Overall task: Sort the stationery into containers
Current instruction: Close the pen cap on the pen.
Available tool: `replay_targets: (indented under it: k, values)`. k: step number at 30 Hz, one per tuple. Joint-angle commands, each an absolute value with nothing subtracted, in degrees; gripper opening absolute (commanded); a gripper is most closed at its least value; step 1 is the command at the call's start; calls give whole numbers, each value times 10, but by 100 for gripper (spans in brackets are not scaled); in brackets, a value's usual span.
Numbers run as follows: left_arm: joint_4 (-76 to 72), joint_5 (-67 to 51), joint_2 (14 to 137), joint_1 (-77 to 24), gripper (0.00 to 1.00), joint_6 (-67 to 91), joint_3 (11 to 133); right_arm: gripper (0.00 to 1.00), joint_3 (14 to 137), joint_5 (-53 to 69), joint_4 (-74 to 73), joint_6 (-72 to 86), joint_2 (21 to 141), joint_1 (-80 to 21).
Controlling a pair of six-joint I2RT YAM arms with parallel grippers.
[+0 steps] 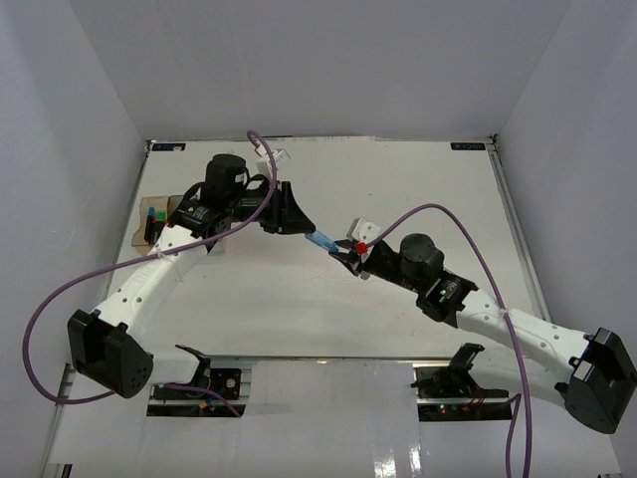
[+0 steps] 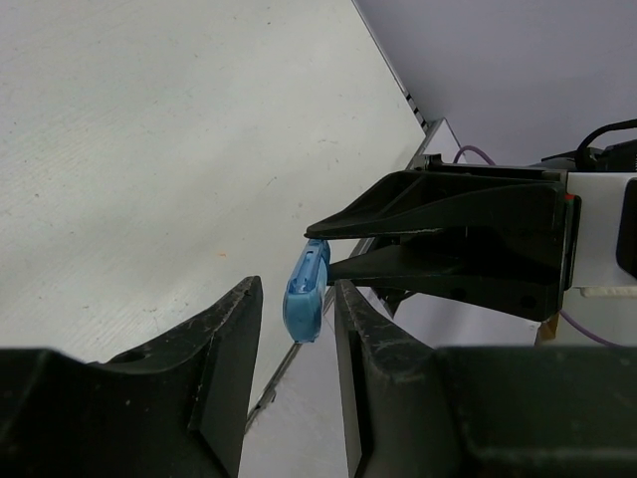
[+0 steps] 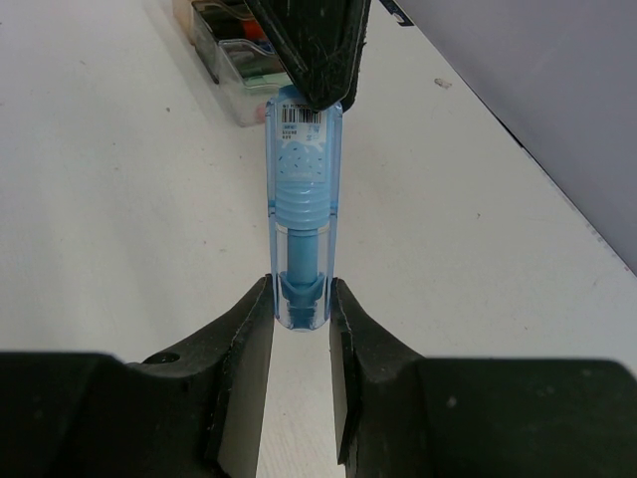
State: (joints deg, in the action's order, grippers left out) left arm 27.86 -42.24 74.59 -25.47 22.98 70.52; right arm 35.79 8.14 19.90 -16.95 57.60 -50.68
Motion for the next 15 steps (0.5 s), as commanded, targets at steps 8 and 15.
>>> replay_targets:
  k: [8,15]
  values:
    - [279,-434,747,-267,35,227,690,8,381,90,236,-173,578,-508]
    - [272,-433,744,-272,31,228,672,8,404,98,236,-165,579,-508]
